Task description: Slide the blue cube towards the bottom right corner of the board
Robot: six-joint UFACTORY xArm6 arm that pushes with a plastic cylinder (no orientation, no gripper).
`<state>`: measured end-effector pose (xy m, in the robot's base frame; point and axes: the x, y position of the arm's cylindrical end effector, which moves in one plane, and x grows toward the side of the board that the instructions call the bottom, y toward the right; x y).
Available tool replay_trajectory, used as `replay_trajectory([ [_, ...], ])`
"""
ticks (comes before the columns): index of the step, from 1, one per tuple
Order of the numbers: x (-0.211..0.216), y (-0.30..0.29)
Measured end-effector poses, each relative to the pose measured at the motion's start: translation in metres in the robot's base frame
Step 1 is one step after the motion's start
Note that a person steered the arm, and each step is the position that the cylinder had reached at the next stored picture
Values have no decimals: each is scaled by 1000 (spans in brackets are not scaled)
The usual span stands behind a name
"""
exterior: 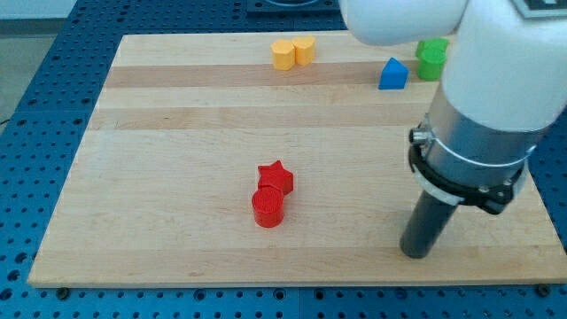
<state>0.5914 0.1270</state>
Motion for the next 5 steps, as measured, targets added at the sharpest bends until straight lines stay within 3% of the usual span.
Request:
replay_trajectory([
  [2,-4,-62],
  [3,-36,-63],
  [4,-36,-62],
  [5,-35,-18],
])
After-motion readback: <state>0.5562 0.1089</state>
